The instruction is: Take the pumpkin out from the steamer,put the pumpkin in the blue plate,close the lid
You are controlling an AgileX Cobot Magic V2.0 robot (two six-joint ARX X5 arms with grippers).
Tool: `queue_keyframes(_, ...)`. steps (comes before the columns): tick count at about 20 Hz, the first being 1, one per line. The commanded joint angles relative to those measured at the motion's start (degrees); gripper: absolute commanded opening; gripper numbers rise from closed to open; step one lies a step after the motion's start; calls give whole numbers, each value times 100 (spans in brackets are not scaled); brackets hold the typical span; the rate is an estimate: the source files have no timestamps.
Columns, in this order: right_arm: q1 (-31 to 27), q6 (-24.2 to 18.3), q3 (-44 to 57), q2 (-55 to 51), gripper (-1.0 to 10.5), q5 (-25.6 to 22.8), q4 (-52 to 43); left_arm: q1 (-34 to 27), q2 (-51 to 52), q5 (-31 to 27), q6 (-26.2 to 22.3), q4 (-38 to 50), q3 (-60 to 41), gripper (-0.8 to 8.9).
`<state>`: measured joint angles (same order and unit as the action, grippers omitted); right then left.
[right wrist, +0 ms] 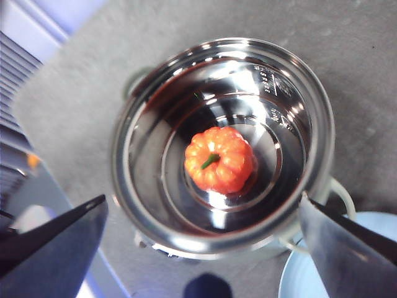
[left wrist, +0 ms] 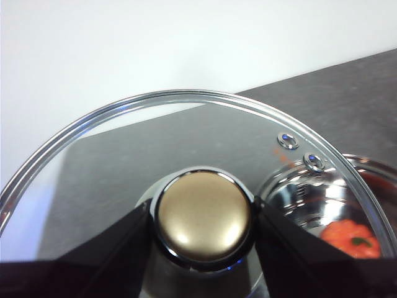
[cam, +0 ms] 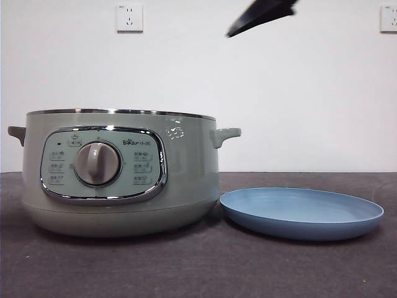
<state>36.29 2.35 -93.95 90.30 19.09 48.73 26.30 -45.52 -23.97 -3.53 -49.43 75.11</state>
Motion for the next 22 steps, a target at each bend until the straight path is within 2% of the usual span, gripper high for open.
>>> queue_keyframes(1, 278, -299, -710, 577, 514, -382, 319, 0, 190, -262, -105, 103, 37, -9)
queue_keyframes(3, 476, -343, -1346, 1080, 514, -629, 688, 0, 264, -319, -105, -37, 37, -9)
queue_keyframes(6, 835, -433, -2341, 1956, 579, -1296, 1388, 0, 260, -352, -105, -256, 37, -9)
queue_keyframes(8, 1040, -549, -2706, 2413, 578, -1641, 1593, 0, 260, -345, -105, -299, 37, -9)
queue_keyframes(12, 1266, -699, -2785, 2951, 577, -1926, 1421, 0, 260, -345, -103, -304, 37, -9)
queue_keyframes(22, 1268, -831, -2785, 3934, 567, -1945, 1141, 0, 251, -343, -101, -385, 37, -9)
